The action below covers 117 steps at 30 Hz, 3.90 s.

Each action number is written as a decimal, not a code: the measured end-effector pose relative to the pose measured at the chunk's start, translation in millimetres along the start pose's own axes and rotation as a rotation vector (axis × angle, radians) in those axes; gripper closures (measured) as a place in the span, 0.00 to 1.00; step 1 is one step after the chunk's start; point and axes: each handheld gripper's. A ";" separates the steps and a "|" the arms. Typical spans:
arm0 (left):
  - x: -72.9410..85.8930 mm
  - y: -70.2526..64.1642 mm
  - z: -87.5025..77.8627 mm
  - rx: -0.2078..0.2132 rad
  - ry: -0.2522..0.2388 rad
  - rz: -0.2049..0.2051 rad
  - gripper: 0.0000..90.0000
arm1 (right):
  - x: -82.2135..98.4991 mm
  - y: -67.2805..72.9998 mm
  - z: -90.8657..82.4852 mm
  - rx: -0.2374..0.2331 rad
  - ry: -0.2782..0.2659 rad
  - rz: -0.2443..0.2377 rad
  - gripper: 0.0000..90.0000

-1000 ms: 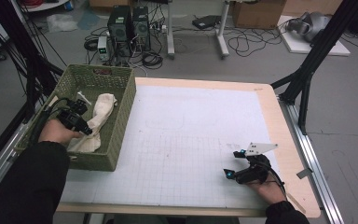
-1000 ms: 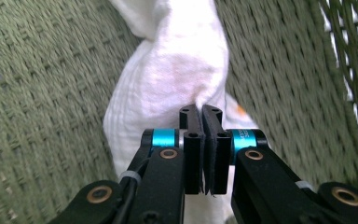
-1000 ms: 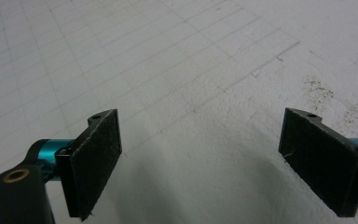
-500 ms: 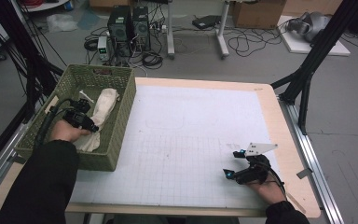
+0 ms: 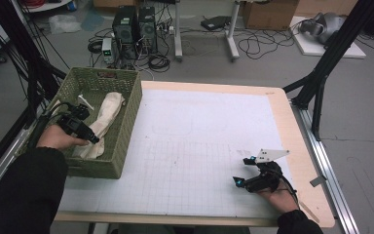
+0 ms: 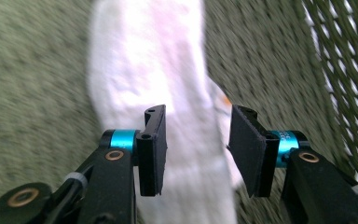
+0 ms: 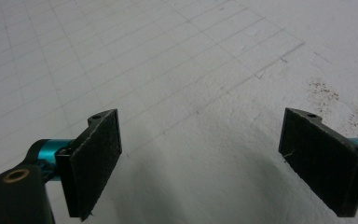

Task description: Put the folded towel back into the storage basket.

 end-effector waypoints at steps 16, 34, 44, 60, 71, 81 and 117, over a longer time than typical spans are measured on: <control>-15.2 -8.7 30.4 0.050 0.080 0.021 0.61 | -0.9 -1.3 -1.2 0.008 -0.009 0.001 0.14; -11.9 -21.2 -5.3 -0.083 0.107 0.128 0.96 | -2.8 0.5 -2.7 0.009 -0.013 -0.007 0.15; -17.9 -24.5 20.3 0.055 0.193 0.180 0.84 | -3.6 2.2 -3.6 0.008 -0.015 -0.009 0.15; -14.8 -8.0 25.4 -0.095 -0.048 0.100 0.89 | -4.2 1.6 -1.8 0.005 -0.012 -0.019 0.16; -12.4 -8.9 18.7 -0.111 -0.105 0.113 0.80 | -4.6 2.2 -3.3 0.004 -0.024 -0.022 0.16; -6.3 -13.5 3.1 -0.080 -0.227 0.118 0.73 | -6.9 4.1 -7.8 0.016 -0.051 -0.026 0.16; 7.6 -1.7 -23.4 0.088 -0.405 0.023 0.57 | -10.6 5.4 -9.4 0.014 -0.069 -0.030 0.15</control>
Point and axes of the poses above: each handheld gripper's, and its own axes: z roughly forward along the jaws, x roughly out of its underside, y roughly to its left, and after that the axes turned 15 degrees about y, right-handed
